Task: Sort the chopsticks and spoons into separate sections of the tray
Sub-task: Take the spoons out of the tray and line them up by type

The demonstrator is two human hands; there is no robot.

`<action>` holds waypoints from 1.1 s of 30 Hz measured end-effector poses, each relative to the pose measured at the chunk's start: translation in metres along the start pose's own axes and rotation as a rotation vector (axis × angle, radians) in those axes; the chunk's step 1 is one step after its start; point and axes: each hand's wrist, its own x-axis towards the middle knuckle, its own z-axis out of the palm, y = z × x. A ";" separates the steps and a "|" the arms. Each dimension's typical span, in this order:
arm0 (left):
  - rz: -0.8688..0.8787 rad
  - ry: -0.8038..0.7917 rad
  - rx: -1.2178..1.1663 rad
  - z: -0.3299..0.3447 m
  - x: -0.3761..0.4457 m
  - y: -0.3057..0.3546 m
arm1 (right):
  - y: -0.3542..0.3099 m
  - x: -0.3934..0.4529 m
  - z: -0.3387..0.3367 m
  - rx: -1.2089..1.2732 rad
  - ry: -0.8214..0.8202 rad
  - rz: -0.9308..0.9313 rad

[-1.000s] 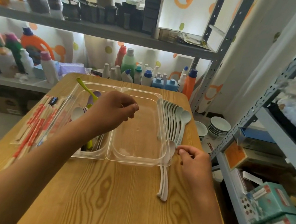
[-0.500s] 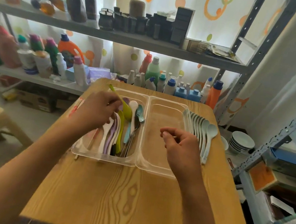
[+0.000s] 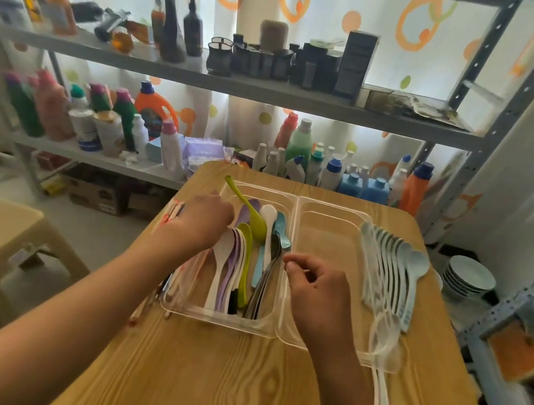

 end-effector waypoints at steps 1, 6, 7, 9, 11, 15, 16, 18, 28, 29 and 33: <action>0.040 0.000 0.043 0.001 0.002 0.003 | 0.001 -0.001 -0.001 0.002 0.007 0.001; 0.090 0.058 0.101 0.003 0.002 0.003 | 0.004 -0.005 -0.001 -0.008 0.005 0.012; 0.096 0.067 0.056 0.003 0.002 0.001 | 0.005 -0.006 0.000 -0.012 0.003 0.015; 0.089 0.066 -0.105 -0.003 0.000 -0.003 | 0.005 -0.006 0.001 -0.019 0.003 0.013; 0.071 0.093 -0.274 -0.015 -0.006 -0.007 | 0.005 -0.006 0.003 -0.021 0.003 0.003; 0.089 0.246 -0.407 -0.052 -0.026 -0.010 | -0.002 -0.007 0.012 -0.009 -0.022 -0.030; 0.101 0.297 -0.407 -0.064 -0.032 -0.010 | -0.005 -0.008 0.015 0.003 -0.021 -0.044; 0.123 0.397 -0.407 -0.085 -0.042 -0.007 | -0.012 -0.010 0.019 0.033 -0.004 -0.087; 0.133 0.292 -0.697 -0.117 -0.081 0.051 | -0.034 -0.026 -0.004 0.033 0.026 -0.293; 0.131 0.254 -0.724 -0.115 -0.082 0.057 | -0.031 -0.029 -0.009 -0.017 0.039 -0.307; 0.142 0.193 -0.791 -0.105 -0.088 0.080 | -0.016 -0.040 -0.030 -0.052 0.086 -0.302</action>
